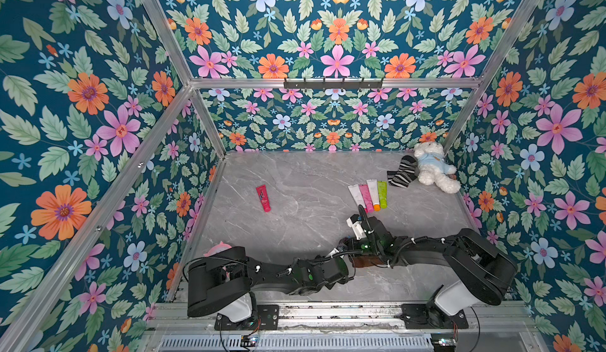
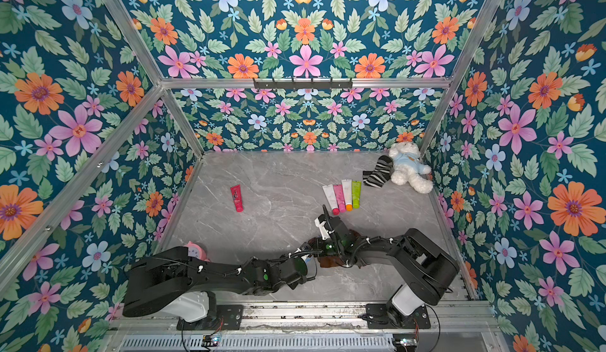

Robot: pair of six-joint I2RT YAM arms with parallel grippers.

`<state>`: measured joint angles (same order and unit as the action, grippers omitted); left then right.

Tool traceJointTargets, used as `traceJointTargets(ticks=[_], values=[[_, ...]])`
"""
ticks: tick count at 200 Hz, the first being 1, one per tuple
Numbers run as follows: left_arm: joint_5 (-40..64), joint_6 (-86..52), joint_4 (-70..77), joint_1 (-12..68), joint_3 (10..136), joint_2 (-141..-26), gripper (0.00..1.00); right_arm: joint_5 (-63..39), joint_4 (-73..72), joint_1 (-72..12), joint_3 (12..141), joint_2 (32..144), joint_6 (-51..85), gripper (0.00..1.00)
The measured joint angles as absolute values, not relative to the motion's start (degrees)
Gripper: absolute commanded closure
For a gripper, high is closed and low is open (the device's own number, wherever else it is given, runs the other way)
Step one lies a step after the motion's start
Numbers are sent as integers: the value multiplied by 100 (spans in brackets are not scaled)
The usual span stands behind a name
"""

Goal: Wipe the surface of the toothpaste tube
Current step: Wipe the dirt from the toothpaste tube.

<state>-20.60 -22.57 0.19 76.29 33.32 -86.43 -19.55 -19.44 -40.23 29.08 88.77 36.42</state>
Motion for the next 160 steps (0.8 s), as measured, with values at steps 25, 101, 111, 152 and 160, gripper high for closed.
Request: traceJointTargets(ticks=[25,101,111,152,160], values=[[-2235,-2235,-5,7708,3347,-8643,100,-1448,-1459,-3795,2860,8589,3559,100],[-2355,-2215,-169,7837,3380,-8685,100,-1662,-958,-4440,3022,8088,3413,100],[-2357,-2215,-169,7837,3380,-8685,100,-1769,-1125,-4458,3022,8154,3454,100],[-2342,-2220,-209,7850,3345,-8621,100,-2058,-1463,-4458,3127,8746,3564,100],[-2351,-2241,-226,7850,3328,-8597,100,-2078,-1483,-4451,3183,8853,3579,100]])
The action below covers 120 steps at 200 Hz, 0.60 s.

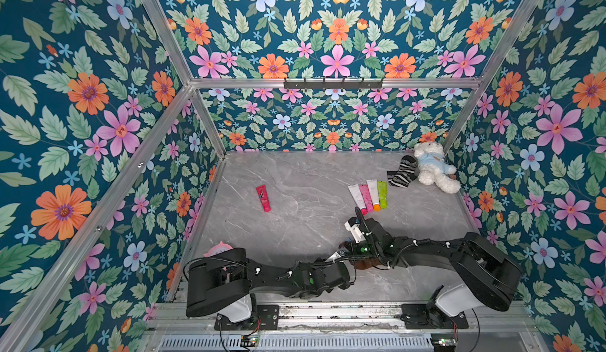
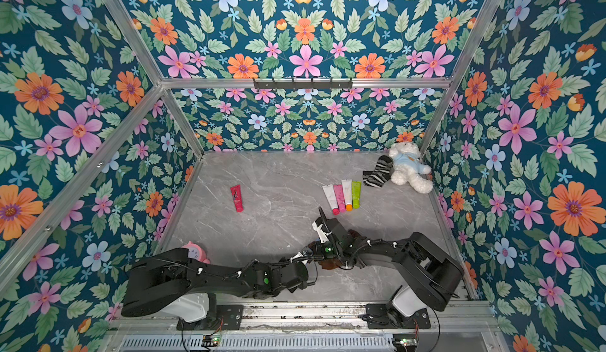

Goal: Wipe the surface of the toothpaste tube
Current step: Wipe the dirt from the toothpaste tube.

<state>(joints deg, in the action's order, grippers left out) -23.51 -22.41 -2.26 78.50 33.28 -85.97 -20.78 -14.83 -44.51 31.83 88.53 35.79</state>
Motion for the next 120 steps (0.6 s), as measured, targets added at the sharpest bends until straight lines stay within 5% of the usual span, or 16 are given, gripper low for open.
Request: traceJointTargets(ticks=[120], values=[[-2408,-2237,-246,7848,3282,-8517,100,-1688,-1011,-4016,3363,8989,3269,100]])
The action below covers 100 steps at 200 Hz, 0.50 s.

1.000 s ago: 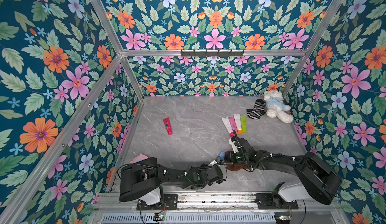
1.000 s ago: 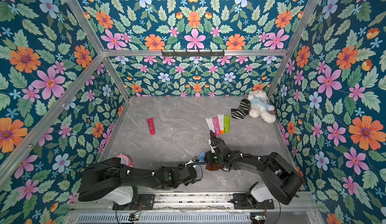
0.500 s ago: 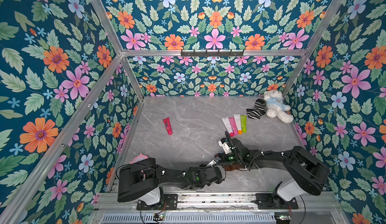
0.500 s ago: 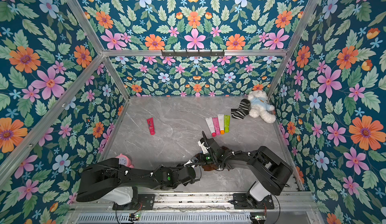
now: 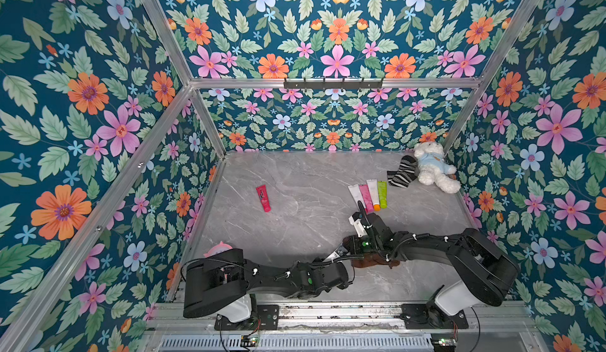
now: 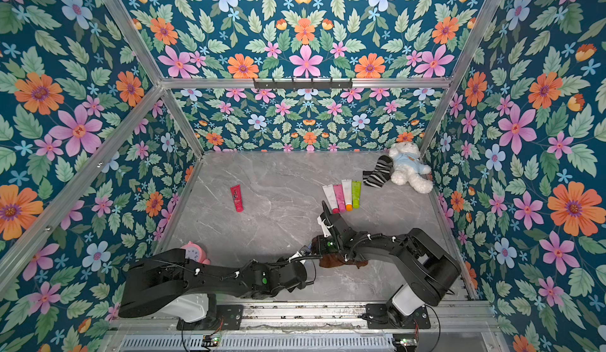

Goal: Wipe the surface of the toothpaste tube
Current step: Wipe the dirt from the toothpaste tube.

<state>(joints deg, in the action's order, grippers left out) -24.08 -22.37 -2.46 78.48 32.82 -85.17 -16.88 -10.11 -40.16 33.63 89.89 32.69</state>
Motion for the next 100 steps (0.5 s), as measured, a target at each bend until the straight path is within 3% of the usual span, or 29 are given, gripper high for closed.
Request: traceJointTargets(ticks=[100], values=[[-2491,-2274,-506,7870,3288,-8514,100,-1376,-2141,-4574,3024,9142,3671,100]])
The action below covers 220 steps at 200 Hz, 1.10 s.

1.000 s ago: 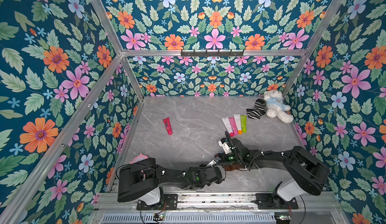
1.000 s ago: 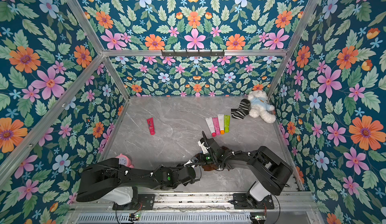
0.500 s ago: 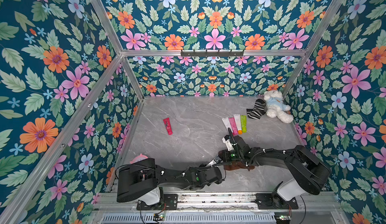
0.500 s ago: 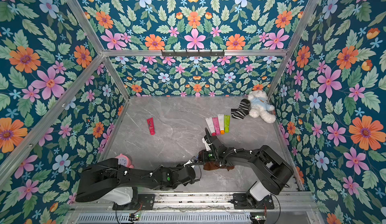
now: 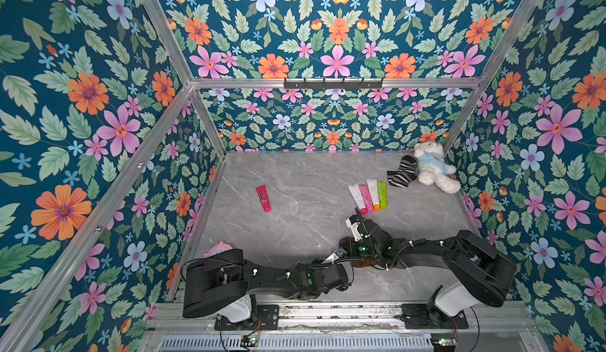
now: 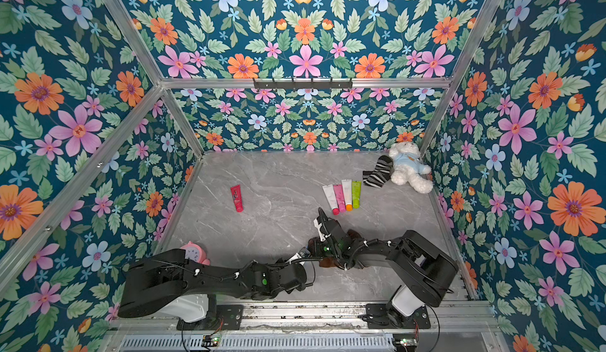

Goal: Wipe the surface of the toothpaste tube
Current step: Wipe the dirt from the toothpaste tube.

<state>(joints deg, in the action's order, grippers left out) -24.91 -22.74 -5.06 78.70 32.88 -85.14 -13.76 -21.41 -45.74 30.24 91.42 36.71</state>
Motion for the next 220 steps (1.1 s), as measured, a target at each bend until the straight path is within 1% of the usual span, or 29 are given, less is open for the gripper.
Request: traceJointTargets(ticks=[32,46,100,153,195,220], values=[[-2467,-2281,-515,7867,3277,-8482,100,-1776,-2473,-4386,2928,9203,3745,100],[-2469,-2276,-515,7867,3275,-8482,100,-1811,-2504,-4386,2895,9115,3774,100],[-2379,-2211,-429,7870,3275,-8482,100,-2665,-2355,-4550,2567,8672,4016,100],[-2342,-2169,-388,7874,3238,-8442,100,-2689,-2060,-4499,2742,8729,4018,100],[-2211,-2104,-259,7911,3227,-8425,100,-2392,-1522,-4407,3103,8346,3872,100],[-2213,-2106,-252,7911,3223,-8418,100,-2349,-1304,-4392,3251,8453,3758,100]])
